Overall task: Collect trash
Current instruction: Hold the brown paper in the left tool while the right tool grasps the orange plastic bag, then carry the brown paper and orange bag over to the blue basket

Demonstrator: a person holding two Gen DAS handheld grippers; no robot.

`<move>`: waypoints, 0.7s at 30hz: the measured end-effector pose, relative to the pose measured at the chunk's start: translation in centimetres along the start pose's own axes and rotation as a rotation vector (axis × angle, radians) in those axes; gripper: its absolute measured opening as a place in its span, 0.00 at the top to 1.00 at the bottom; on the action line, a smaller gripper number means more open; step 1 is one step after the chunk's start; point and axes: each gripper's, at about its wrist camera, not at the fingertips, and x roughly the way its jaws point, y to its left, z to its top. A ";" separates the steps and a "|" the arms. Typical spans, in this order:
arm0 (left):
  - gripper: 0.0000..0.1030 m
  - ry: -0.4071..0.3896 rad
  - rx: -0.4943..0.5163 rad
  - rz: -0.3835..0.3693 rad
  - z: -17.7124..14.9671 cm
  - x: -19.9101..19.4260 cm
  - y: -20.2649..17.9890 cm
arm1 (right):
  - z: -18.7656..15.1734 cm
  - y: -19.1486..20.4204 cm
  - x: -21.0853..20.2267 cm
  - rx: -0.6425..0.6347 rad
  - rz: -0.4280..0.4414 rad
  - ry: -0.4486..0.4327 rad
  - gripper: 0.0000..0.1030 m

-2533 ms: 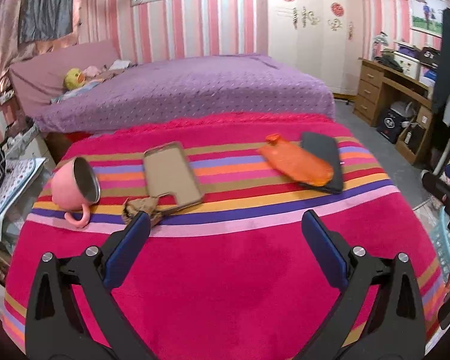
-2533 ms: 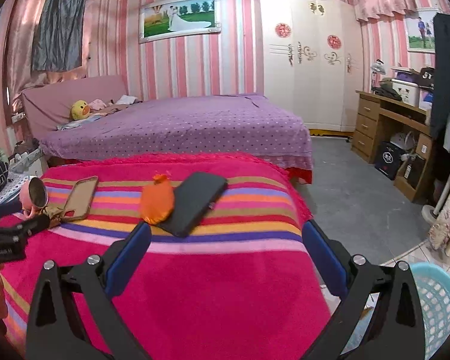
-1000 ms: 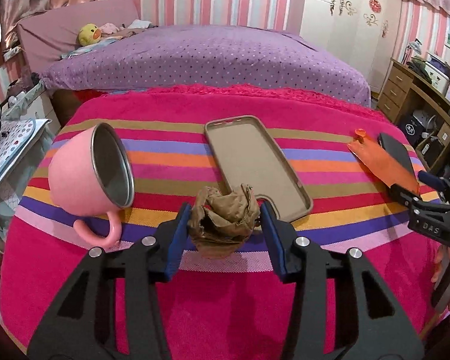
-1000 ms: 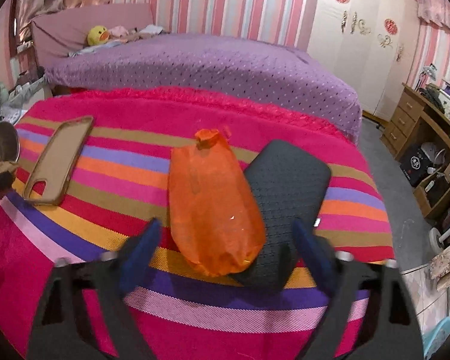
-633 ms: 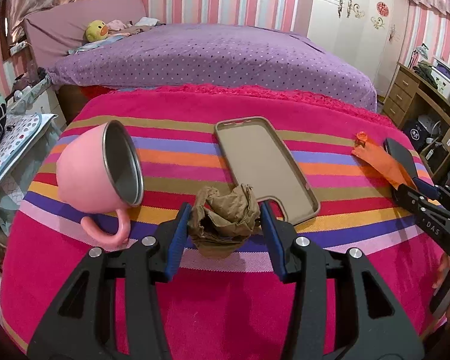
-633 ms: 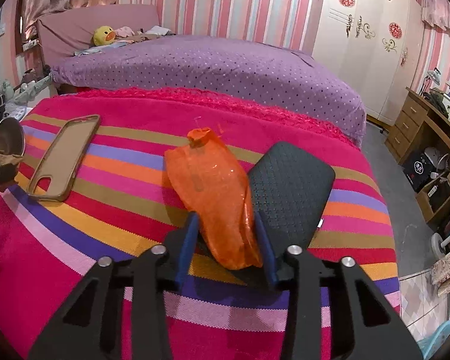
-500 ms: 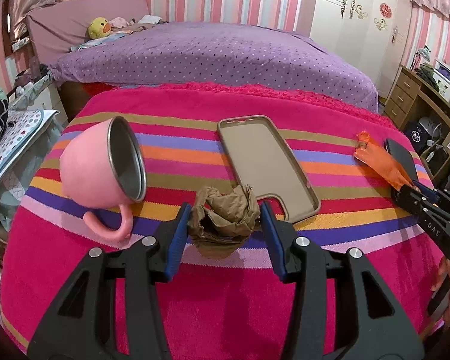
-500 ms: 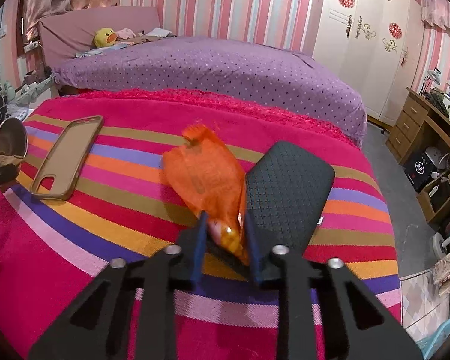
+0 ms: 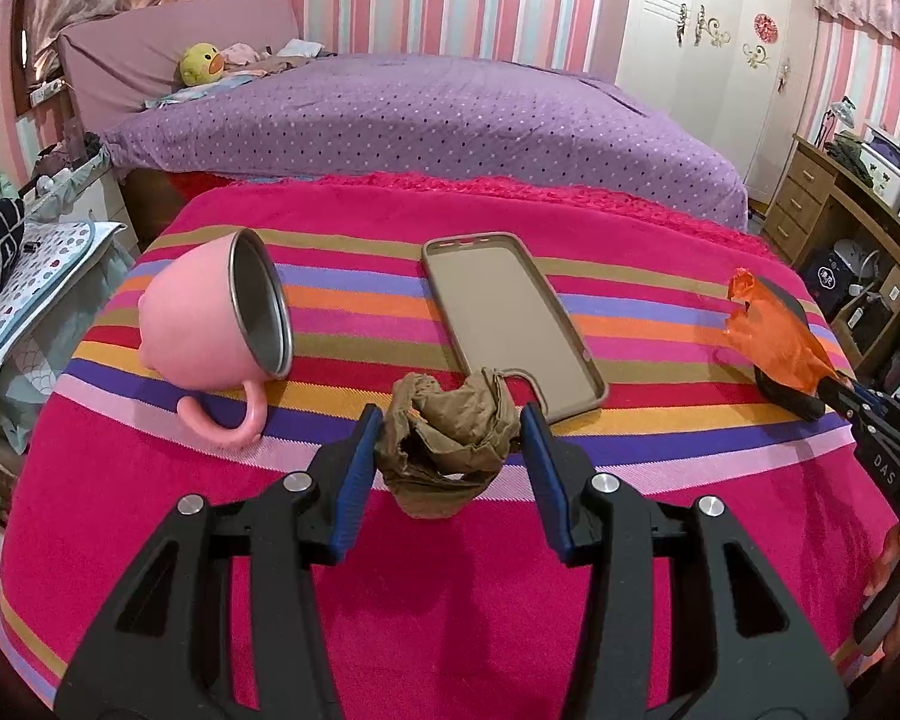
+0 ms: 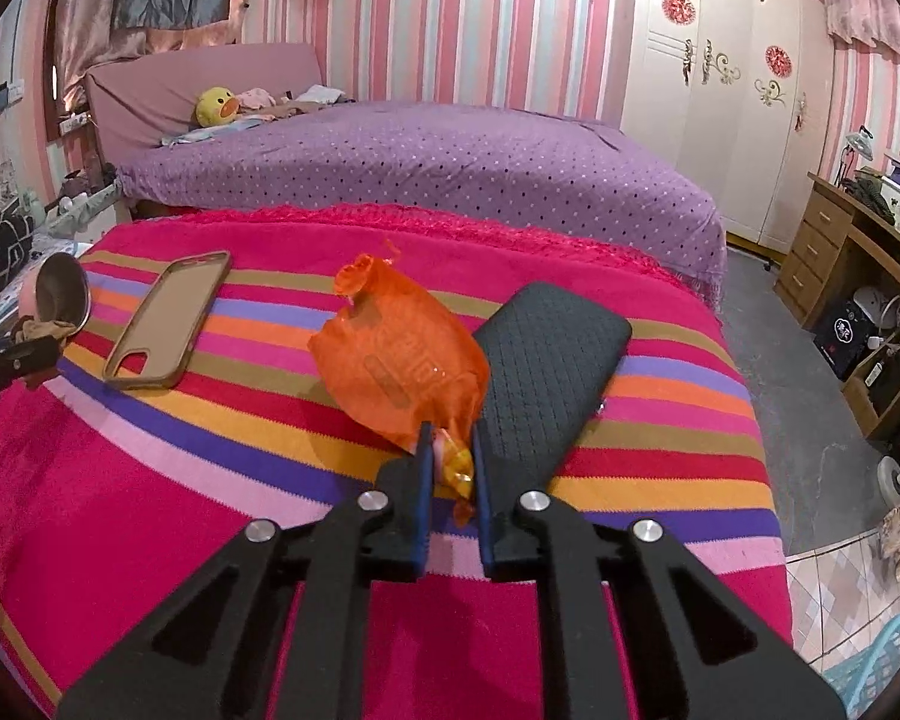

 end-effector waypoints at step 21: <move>0.55 -0.057 0.003 0.015 -1.7 -3.3 -1.7 | -3.2 -0.3 -3.7 -0.029 0.012 -0.019 0.88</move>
